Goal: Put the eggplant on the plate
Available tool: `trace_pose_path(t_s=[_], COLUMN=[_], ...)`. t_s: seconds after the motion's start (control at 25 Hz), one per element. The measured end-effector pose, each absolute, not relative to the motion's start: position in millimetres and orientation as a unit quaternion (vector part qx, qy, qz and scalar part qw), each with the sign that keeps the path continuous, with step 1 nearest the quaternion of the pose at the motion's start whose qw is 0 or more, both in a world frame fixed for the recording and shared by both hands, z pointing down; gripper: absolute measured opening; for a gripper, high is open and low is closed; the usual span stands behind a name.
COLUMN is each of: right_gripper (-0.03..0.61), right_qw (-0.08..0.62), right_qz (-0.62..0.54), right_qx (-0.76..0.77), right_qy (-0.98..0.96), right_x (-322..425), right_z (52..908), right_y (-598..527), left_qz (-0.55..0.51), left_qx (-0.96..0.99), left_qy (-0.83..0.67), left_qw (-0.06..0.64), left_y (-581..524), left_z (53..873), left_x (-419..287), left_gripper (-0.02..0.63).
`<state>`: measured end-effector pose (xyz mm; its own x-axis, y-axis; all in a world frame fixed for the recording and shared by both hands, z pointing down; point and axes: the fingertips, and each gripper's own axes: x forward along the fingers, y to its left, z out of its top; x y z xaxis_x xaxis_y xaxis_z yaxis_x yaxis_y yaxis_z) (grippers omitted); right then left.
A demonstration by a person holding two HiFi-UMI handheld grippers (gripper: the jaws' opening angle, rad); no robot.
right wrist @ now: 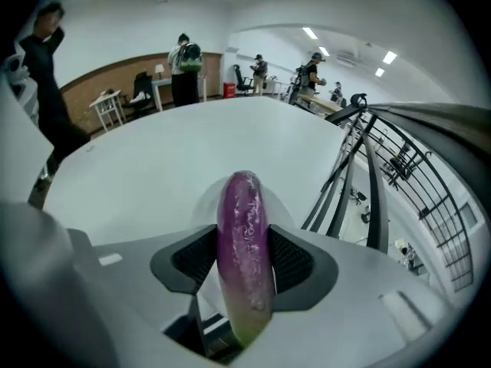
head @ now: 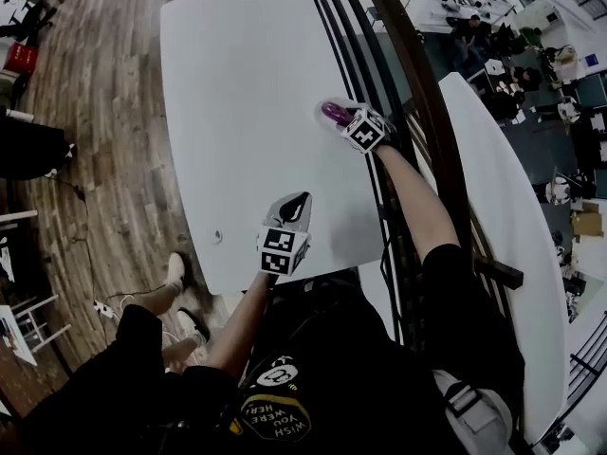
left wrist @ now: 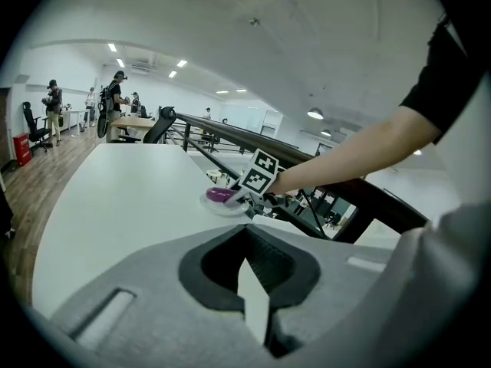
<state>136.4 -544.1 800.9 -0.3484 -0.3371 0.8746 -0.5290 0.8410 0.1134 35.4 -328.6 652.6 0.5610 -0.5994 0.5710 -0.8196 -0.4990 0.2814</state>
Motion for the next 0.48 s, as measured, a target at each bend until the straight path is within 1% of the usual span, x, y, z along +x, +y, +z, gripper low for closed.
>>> trace_pose_path(t_s=[0.08, 0.24, 0.36, 0.48], right_gripper=[0.212, 0.22, 0.265, 0.265], right_qw=[0.527, 0.536, 0.528, 0.498], right_qz=[0.08, 0.069, 0.076, 0.07], right_qx=[0.246, 0.246, 0.26, 0.297], right_qy=[-0.809, -0.805, -0.805, -0.812], right_x=[130.9, 126.8, 131.3, 139.6], right_z=[808.2, 810.0, 804.7, 779.6], right_y=[-549.0, -553.3, -539.5, -525.6], left_qz=[0.201, 0.191, 0.189, 0.183], left_qx=[0.837, 0.838, 0.843, 0.852], left_qy=[-0.428, -0.425, -0.422, -0.419], left_qw=[0.275, 0.282, 0.277, 0.256], left_y=[-325.8, -323.6, -316.1, -315.7], left_z=[652.1, 645.8, 637.6, 622.3], left_x=[28.7, 25.4, 24.5, 22.3], left_gripper=[0.005, 0.005, 0.005, 0.005])
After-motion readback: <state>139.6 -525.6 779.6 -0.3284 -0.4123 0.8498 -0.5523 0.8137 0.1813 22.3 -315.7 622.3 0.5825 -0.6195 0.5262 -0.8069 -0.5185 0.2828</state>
